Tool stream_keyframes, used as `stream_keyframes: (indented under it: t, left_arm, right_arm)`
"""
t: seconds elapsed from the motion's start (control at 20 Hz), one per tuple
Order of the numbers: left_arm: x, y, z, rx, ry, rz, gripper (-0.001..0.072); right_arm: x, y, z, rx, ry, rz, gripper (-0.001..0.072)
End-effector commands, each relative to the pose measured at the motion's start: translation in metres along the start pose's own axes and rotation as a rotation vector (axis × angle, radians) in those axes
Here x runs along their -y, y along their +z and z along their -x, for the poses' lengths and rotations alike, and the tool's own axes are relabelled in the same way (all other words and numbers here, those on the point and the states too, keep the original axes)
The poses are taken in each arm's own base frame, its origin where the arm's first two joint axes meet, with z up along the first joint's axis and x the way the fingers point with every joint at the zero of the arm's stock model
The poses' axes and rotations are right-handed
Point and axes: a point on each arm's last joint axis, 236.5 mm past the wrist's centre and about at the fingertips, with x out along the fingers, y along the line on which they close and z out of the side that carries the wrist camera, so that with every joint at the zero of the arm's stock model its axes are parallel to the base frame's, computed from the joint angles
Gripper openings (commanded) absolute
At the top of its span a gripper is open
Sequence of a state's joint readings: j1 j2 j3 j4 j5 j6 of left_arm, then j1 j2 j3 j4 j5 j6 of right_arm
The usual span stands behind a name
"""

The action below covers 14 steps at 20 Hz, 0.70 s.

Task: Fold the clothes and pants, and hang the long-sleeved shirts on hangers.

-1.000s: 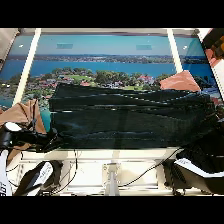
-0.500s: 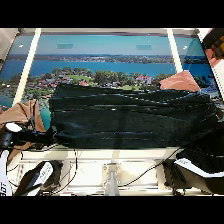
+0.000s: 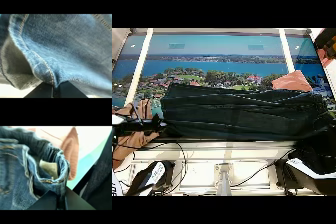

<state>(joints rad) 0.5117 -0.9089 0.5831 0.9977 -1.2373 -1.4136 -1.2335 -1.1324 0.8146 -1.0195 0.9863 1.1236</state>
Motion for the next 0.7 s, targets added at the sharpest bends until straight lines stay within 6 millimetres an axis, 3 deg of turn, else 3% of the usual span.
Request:
stream_keyframes:
  t: [0.0, 0.25, 0.45, 0.65]
  left_arm:
    - [0.003, 0.024, 0.032, 0.051, 0.069, -0.085, 0.0034]
    - [0.01, 0.046, 0.077, 0.106, 0.156, -0.165, 0.0035]
    - [0.014, 0.045, 0.096, 0.094, 0.182, -0.187, 0.0035]
    - [-0.004, 0.039, 0.109, 0.062, 0.283, -0.197, 0.0035]
  right_arm:
    - [-0.01, 0.017, 0.036, 0.025, -0.028, 0.014, 0.0035]
    - [-0.021, 0.026, 0.091, 0.022, -0.218, 0.153, 0.0035]
    - [-0.032, 0.006, 0.123, -0.088, -0.318, 0.261, 0.0035]
    - [-0.04, -0.012, 0.151, -0.163, -0.381, 0.323, 0.0035]
